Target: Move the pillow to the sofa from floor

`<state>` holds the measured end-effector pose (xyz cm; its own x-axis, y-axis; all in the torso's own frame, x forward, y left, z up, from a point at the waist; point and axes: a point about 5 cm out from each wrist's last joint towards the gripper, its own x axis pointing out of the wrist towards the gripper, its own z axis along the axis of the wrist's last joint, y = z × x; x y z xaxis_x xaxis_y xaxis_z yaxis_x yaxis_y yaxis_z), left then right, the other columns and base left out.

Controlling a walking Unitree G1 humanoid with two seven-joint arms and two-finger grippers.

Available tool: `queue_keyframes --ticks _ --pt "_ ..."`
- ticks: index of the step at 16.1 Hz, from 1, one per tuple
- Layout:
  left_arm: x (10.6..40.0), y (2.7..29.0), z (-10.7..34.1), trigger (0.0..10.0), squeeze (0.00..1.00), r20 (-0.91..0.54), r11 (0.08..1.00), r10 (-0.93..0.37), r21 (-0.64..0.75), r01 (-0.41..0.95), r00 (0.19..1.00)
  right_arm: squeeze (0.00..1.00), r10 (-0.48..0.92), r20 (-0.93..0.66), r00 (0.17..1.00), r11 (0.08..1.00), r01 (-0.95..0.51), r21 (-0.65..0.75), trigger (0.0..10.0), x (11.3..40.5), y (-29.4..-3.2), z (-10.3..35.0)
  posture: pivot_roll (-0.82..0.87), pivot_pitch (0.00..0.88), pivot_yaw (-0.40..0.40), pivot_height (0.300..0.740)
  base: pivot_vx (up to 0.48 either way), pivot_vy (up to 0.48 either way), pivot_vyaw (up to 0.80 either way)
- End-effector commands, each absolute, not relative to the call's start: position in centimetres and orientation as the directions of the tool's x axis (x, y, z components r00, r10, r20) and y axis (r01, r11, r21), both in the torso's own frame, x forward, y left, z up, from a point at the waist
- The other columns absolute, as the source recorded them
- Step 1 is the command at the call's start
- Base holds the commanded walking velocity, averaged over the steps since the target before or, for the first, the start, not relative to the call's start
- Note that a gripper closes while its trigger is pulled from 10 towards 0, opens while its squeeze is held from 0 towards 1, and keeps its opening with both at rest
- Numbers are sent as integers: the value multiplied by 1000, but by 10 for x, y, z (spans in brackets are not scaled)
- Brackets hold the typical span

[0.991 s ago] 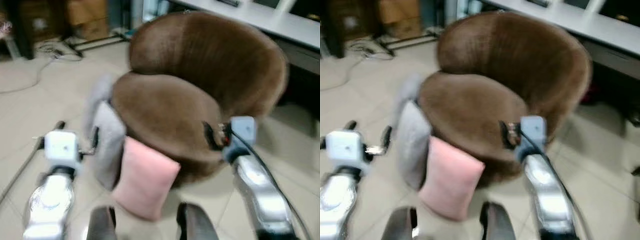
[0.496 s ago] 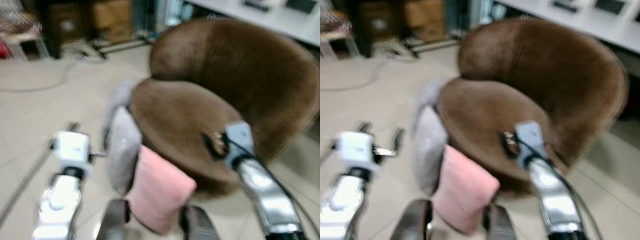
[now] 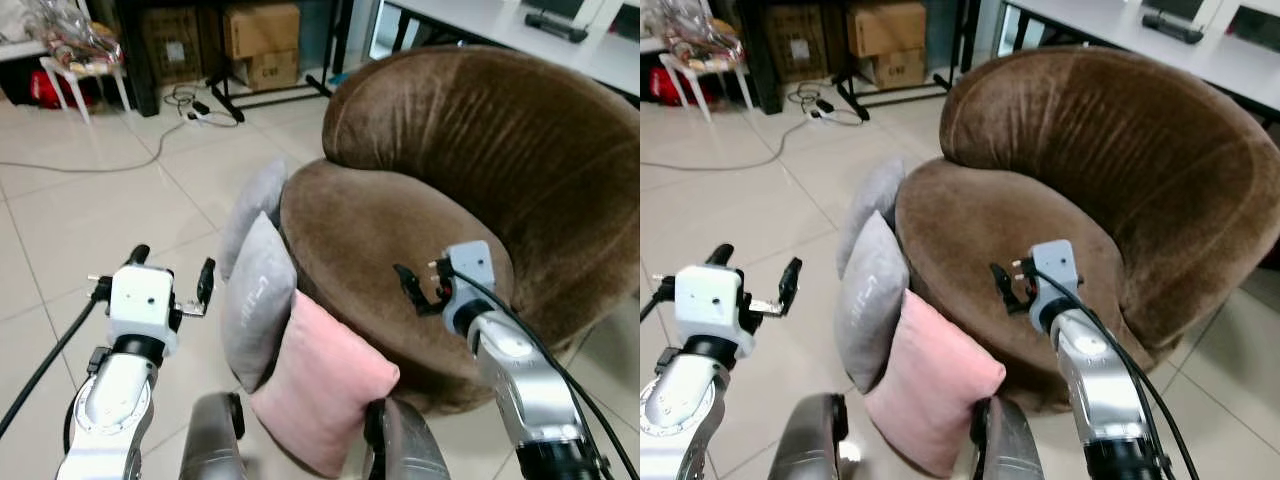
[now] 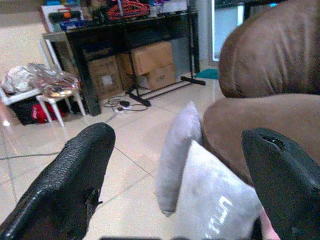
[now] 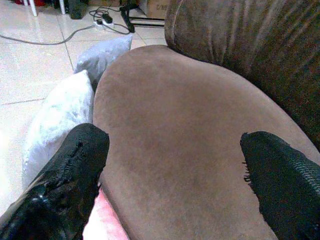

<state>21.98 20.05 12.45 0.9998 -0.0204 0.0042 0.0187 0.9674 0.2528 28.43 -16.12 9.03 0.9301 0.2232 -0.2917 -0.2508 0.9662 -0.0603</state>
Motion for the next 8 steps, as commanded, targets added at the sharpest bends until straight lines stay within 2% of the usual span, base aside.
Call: queue_keyframes --ticks 1,3,6,7,8 --pt "219 195 123 10000 588 -13 963 -57 262 59 998 0 241 -304 922 961 -270 -57 10000 287 -161 87 63 0 -115 540 0 0 0" --pt "213 195 117 10000 592 -45 956 -85 279 94 995 0 268 -361 894 952 -302 -43 10000 289 -160 76 67 0 -134 510 0 0 0" --pt "212 193 109 10000 604 -90 945 -141 285 161 986 0 322 -423 847 930 -366 -27 10000 291 -150 64 65 0 -142 500 0 0 0" --pt "212 190 107 10000 596 -106 940 -170 281 193 980 776 328 -429 841 931 -365 -5 10000 294 -147 60 62 0 -139 500 0 0 0" --pt "213 188 106 10000 604 -116 936 -192 278 218 974 1000 333 -424 842 932 -362 14 10000 298 -144 59 61 0 -132 500 0 0 0"
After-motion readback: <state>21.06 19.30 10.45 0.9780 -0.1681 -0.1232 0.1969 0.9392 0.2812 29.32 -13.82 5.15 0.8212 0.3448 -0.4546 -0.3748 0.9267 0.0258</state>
